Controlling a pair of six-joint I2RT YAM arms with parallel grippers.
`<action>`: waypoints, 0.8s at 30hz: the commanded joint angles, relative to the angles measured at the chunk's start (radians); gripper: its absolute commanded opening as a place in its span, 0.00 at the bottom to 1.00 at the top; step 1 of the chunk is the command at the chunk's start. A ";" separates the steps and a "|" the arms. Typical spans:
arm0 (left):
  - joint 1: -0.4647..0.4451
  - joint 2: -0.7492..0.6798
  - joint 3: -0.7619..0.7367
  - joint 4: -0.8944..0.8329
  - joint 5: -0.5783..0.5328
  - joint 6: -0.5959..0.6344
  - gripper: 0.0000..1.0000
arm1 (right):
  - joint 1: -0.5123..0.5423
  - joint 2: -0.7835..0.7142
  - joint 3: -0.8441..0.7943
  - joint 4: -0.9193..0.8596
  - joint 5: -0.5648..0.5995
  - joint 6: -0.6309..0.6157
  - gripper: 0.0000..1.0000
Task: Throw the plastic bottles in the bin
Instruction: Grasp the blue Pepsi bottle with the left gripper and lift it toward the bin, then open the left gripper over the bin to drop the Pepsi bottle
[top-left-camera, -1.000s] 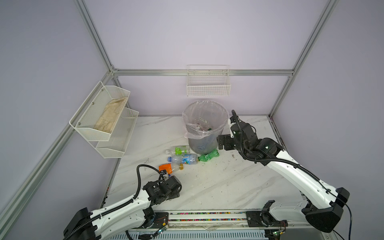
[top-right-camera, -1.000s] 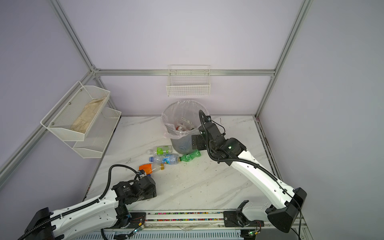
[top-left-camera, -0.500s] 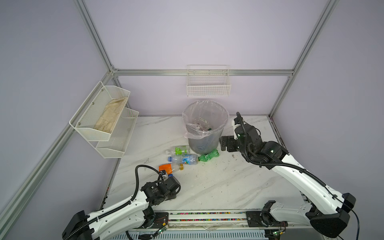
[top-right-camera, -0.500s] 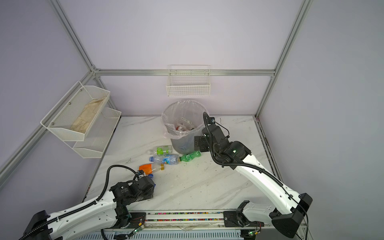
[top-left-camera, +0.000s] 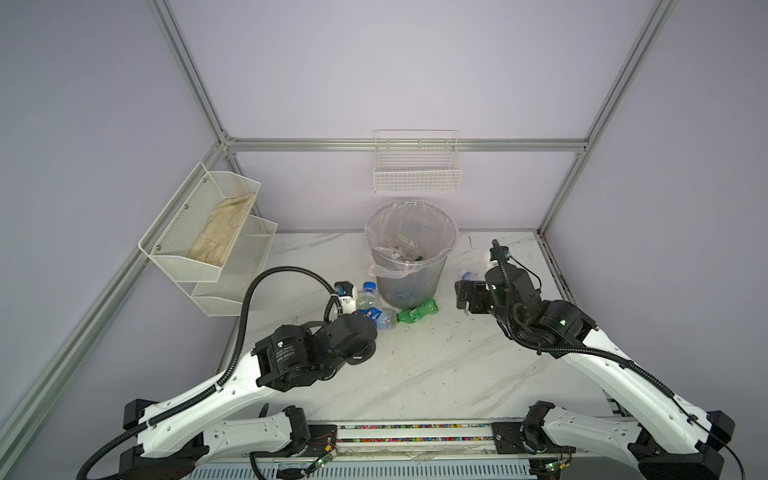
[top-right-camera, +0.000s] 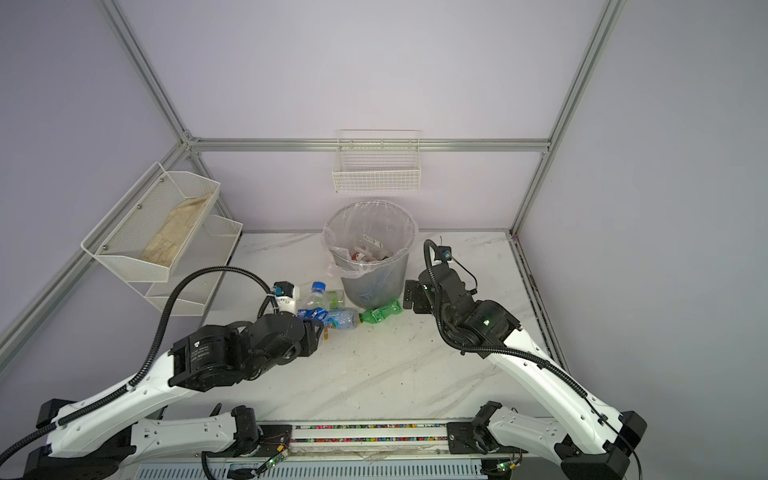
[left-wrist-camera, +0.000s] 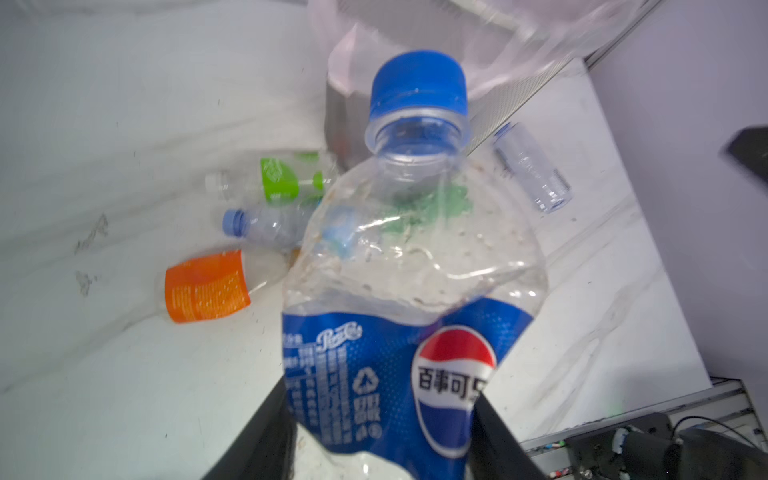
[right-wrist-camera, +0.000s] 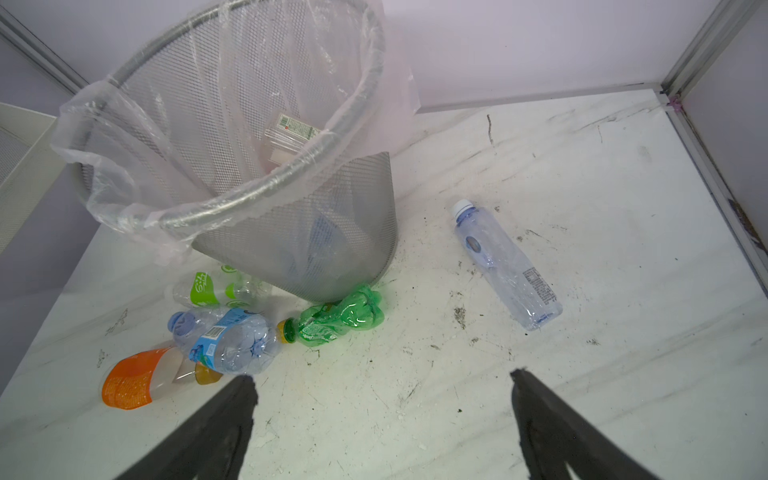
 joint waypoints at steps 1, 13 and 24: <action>-0.009 0.095 0.257 -0.006 -0.141 0.226 0.28 | -0.005 -0.024 -0.038 -0.004 0.015 0.041 0.98; 0.154 0.459 0.681 0.205 0.048 0.598 0.29 | -0.005 -0.080 -0.067 -0.010 -0.008 0.072 0.97; 0.378 0.872 1.079 -0.026 0.273 0.582 1.00 | -0.007 -0.106 0.005 -0.073 0.009 0.085 0.97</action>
